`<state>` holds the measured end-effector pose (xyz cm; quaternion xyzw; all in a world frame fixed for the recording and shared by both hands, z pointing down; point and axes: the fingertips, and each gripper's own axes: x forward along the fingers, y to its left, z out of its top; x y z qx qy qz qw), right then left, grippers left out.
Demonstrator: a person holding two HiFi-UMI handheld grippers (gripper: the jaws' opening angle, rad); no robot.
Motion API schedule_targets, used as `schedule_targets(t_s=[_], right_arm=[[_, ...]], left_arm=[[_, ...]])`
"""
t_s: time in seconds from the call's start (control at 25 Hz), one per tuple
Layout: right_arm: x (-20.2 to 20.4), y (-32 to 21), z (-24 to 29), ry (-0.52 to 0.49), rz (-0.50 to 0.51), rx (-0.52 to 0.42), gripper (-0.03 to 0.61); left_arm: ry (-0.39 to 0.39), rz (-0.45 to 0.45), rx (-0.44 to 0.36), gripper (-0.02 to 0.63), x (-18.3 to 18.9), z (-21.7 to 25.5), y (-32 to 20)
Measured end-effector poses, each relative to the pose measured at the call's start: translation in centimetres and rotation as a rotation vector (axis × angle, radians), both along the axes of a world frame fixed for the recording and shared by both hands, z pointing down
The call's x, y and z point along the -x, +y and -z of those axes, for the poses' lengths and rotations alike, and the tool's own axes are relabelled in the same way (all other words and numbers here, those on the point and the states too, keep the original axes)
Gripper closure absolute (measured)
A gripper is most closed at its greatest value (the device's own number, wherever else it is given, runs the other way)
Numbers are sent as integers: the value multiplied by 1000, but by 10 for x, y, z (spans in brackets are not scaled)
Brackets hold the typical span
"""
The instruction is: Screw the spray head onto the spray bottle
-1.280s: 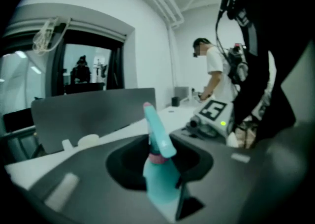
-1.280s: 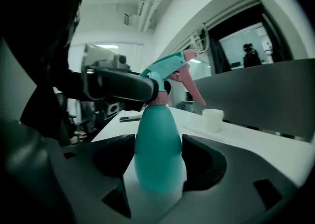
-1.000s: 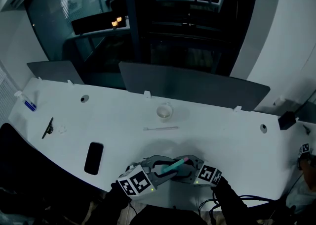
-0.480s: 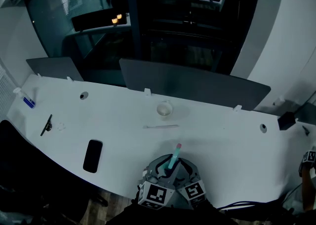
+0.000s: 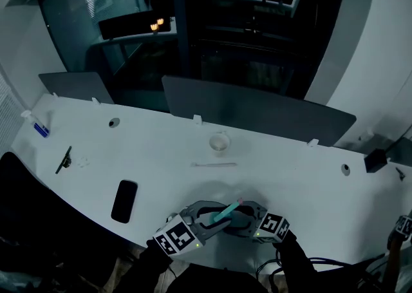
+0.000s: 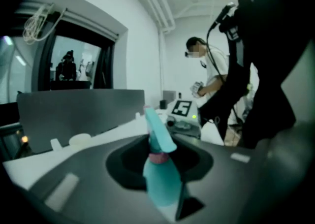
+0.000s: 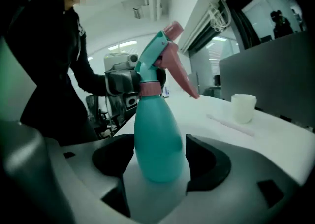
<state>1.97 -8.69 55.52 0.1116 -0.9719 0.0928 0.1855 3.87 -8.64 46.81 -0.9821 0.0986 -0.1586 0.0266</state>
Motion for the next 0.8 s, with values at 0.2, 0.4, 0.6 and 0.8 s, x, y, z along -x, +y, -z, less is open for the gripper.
schedule_targets(t_s=[0.2,0.4,0.6,0.8], right_arm=[[-20,-5,26,-121,-494,-95,267],[-3,-16,8,57,-708,-238,267],[-1,-17,5,28,-505,-240,267],[4,3,-1,6,-60,-216,265]], left_arm=[[75,323,-43,485,-1,3,-15],[102,573,-59,485,-5,3,-25],[76,394,-46,485,-5,1,-20],[39,23,-9,485,-4,-2,3]])
